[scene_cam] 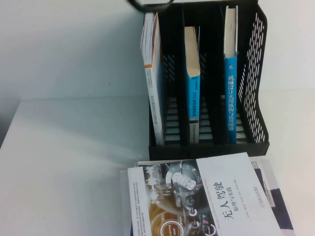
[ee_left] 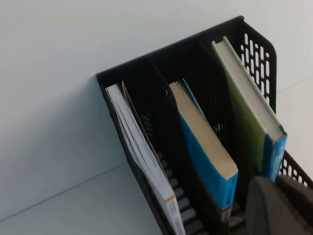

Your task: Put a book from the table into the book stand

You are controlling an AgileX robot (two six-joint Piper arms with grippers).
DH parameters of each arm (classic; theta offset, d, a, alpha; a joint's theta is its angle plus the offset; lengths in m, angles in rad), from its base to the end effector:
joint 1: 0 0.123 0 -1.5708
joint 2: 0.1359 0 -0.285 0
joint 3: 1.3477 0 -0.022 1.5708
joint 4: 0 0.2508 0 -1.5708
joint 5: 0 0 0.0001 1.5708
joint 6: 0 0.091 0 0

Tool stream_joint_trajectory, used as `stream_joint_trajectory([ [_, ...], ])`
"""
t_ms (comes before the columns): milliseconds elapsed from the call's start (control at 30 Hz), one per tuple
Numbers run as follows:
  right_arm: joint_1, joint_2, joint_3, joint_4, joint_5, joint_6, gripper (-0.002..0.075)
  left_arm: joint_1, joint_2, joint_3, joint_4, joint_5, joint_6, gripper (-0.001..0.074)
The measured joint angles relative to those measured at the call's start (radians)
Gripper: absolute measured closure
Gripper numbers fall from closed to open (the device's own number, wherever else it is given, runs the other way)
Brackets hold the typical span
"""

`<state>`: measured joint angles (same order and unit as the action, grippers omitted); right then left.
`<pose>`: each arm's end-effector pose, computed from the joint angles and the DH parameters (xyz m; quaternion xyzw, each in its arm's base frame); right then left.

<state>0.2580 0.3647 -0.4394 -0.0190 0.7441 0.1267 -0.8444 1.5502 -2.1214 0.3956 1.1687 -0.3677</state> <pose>0.0679 0.0167 0.2718 -0.0608 0.8782 0.0819 0.4674 0.2188 -0.1977 0.5375 0.1753 0.8279 -0.1223 0.5186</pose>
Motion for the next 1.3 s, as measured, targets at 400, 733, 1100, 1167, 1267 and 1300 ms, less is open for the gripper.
stream_joint_trajectory([
  [400, 0.0, 0.0, 0.0, 0.0, 0.009, 0.008, 0.0729, 0.0, -0.362, 0.683, -0.072, -0.24, -0.027, 0.0736],
  [733, 0.0, 0.0, 0.0, 0.0, 0.009, 0.008, 0.0729, 0.0, -0.391, 0.717, -0.156, -0.193, -0.028, 0.0737],
  [1100, 0.0, 0.0, 0.0, 0.0, 0.009, 0.008, 0.0729, 0.019, -0.387, 0.749, -0.11, -0.195, 0.024, 0.0737],
  [1167, 0.0, 0.0, 0.0, 0.0, 0.009, 0.008, 0.0729, 0.062, -0.411, 0.793, -0.112, -0.196, 0.026, 0.0737],
  [1267, 0.0, 0.0, 0.0, 0.0, 0.009, 0.008, 0.0729, 0.18, -0.482, 0.912, -0.147, -0.256, 0.01, 0.0737],
  [1300, 0.0, 0.0, 0.0, 0.0, 0.009, 0.008, 0.0729, 0.229, -0.521, 0.967, -0.162, -0.296, 0.003, 0.0737],
])
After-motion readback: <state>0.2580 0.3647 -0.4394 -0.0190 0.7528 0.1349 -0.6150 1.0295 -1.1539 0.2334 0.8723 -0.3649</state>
